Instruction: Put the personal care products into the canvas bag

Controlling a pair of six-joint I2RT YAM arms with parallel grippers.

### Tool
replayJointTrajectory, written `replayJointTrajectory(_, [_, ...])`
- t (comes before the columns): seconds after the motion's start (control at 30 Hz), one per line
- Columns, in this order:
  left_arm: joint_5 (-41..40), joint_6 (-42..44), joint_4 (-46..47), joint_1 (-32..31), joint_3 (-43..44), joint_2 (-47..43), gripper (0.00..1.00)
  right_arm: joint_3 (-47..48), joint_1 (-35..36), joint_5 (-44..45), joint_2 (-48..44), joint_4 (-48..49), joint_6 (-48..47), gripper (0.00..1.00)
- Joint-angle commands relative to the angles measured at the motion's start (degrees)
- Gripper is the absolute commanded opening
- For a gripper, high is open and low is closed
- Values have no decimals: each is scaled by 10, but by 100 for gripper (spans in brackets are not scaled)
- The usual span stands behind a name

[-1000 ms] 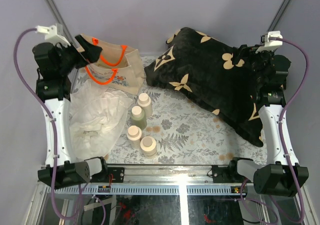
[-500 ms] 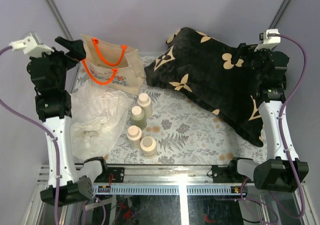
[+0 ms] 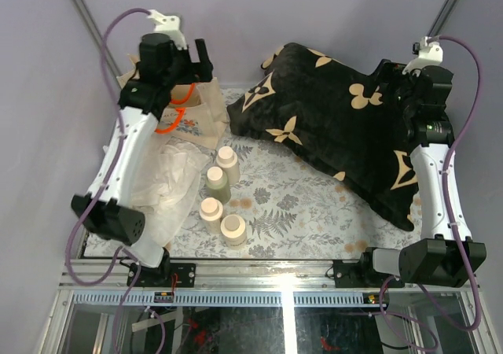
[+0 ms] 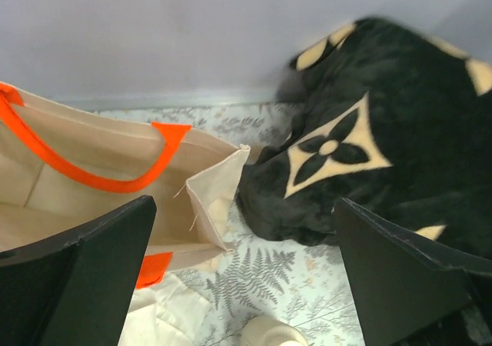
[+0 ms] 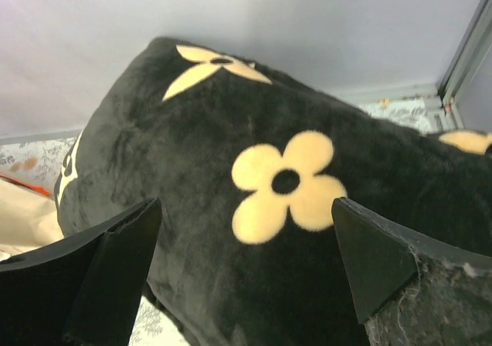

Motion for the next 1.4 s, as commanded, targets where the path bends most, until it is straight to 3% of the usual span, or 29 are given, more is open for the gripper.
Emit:
replayJointTrajectory(0.0, [-98, 65, -116, -35, 87, 85, 100, 33, 5, 21, -1, -50, 35, 100])
replayJointTrajectory(0.2, [-179, 68, -171, -46, 115, 145, 100, 48, 5, 43, -10, -99, 33, 99])
replayJointTrajectory(0.83, [-150, 21, -91, -52, 36, 223, 97, 0, 6, 81, -47, -83, -3, 99])
replayJointTrajectory(0.87, [-147, 17, -86, -52, 36, 228, 94, -1, 5, 80, -47, -81, -7, 99])
replayJointTrajectory(1.1, [-125, -5, -68, -56, 54, 255, 15, 4, 6, 82, -42, -86, -28, 100])
replayJointTrajectory(1.13, [-123, -4, -68, -58, 56, 256, 8, 4, 6, 83, -41, -87, -30, 100])
replayJointTrajectory(1.2, [-110, -1, -68, -60, 62, 253, 1, 3, 6, 83, -40, -87, -36, 100])
replayJointTrajectory(1.37, [-105, 1, -84, -70, 108, 232, 0, 1, 6, 73, -35, -86, -42, 100])
